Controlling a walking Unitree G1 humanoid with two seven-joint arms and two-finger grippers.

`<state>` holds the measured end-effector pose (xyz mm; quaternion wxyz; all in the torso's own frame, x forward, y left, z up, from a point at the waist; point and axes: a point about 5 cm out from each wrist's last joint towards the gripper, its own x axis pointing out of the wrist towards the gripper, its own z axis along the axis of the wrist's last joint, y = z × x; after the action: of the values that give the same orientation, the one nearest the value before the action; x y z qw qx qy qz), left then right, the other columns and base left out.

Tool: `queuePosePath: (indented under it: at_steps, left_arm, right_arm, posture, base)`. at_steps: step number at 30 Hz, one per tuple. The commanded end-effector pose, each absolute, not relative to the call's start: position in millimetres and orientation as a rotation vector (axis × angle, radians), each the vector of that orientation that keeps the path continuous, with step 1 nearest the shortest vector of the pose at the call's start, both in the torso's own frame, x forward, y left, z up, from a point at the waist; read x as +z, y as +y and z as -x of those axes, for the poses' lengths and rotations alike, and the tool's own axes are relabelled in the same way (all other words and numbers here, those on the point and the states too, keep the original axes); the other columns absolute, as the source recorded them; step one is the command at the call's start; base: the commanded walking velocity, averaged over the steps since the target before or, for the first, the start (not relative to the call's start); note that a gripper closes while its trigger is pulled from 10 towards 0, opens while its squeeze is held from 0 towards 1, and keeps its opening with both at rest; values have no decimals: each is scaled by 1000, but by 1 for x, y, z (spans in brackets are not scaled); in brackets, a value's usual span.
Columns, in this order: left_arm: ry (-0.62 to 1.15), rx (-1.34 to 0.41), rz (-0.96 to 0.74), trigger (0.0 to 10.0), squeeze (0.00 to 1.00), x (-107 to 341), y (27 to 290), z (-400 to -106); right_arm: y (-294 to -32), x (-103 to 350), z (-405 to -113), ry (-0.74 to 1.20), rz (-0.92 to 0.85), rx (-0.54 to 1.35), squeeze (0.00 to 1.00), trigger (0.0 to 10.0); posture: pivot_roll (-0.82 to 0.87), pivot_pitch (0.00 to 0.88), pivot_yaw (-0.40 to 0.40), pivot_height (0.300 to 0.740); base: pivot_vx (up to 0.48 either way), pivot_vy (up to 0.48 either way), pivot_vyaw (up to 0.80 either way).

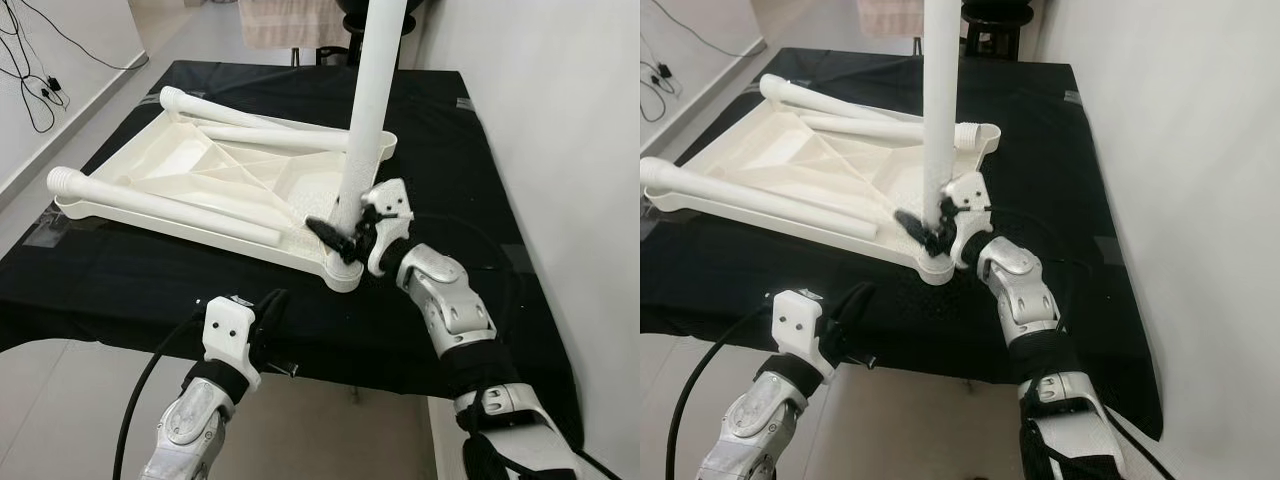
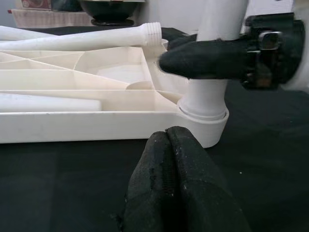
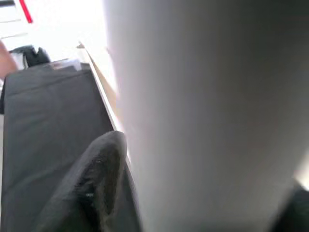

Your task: Building children table

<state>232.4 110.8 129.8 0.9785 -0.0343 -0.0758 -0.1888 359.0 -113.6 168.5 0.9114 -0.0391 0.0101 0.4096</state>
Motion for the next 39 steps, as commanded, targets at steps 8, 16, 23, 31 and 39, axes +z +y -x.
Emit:
queuePosePath:
  at_steps: [8,16,23,31,39]
  left_arm:
    - [-139,-372,72,10000,0,126,111,-231]
    - [-139,-371,74,10000,0,126,112,-230]
    - [-140,-371,73,10000,0,128,114,-229]
    - [-136,-376,74,10000,0,127,115,-231]
    - [-137,-373,72,10000,0,127,115,-232]
  right_arm:
    - [-122,177,-371,7,56,917,0,0]
    - [-127,162,-364,23,15,868,0,0]
    - [-113,117,-332,176,28,205,0,0]
    - [-101,120,-330,143,57,246,0,0]
    - [-96,136,-337,89,33,318,1000,10000]
  posture:
    - [143,117,-28,740]
    - [131,126,-29,740]
    - [119,144,-21,740]
    - [115,128,-19,740]
    - [112,122,-9,740]
  base:
    - [0,0,0]
    - [0,0,0]
    - [0,0,0]
    - [0,0,0]
    - [0,0,0]
